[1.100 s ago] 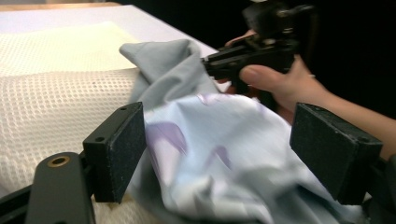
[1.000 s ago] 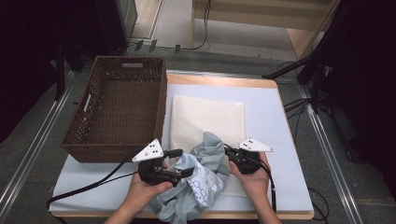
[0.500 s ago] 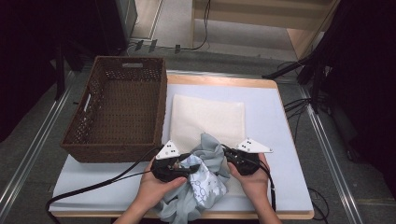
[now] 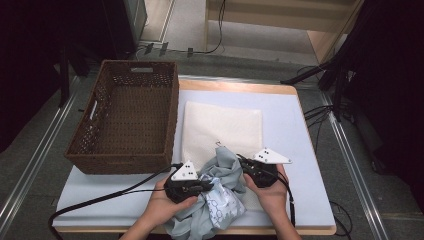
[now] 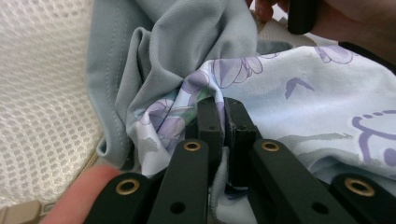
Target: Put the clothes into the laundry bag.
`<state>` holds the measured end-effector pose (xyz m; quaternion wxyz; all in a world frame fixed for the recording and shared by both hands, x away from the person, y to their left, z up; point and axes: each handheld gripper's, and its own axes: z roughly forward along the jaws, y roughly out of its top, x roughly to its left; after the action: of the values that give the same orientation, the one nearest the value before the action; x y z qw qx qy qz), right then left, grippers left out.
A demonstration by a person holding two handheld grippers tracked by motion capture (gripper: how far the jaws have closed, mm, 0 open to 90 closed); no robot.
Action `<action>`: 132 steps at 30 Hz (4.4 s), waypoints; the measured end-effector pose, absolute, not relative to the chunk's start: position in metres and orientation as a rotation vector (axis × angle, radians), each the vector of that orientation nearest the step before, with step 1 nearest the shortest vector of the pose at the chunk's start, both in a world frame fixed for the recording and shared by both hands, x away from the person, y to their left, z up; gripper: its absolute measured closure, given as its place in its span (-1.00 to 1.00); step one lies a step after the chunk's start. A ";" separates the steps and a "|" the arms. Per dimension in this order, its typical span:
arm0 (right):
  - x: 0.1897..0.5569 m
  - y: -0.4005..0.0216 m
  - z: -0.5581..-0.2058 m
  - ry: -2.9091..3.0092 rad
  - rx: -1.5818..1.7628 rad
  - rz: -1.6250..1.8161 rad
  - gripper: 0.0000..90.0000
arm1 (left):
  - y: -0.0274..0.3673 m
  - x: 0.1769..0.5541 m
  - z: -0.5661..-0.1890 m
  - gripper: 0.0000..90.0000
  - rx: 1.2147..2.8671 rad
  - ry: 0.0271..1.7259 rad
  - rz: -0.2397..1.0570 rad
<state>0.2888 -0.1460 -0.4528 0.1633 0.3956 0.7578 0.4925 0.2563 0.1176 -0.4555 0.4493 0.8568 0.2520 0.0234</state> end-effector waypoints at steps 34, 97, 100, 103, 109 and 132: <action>0.284 -0.142 -0.442 2.143 1.091 1.448 0.95 | 0.093 0.276 -0.450 0.92 2.177 0.693 0.029; 0.270 -0.134 -0.430 2.146 0.992 1.515 0.94 | 0.095 0.268 -0.432 0.89 2.027 0.915 0.395; 0.271 -0.135 -0.430 2.144 0.995 1.513 0.94 | 0.095 0.268 -0.431 0.88 2.006 0.901 0.381; 0.272 -0.136 -0.431 2.144 1.003 1.512 0.94 | 0.094 0.267 -0.434 0.69 2.046 0.849 0.278; 0.273 -0.138 -0.432 2.145 1.013 1.502 0.94 | 0.103 0.252 -0.429 -0.07 2.065 0.791 0.193; 0.270 -0.135 -0.430 2.145 0.999 1.509 0.94 | 0.102 0.245 -0.451 0.87 2.141 0.823 0.186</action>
<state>0.2705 -0.1353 -0.4297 0.1668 0.3510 0.7537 0.5300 0.2454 0.1016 -0.4512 0.4077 0.8495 0.3266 0.0736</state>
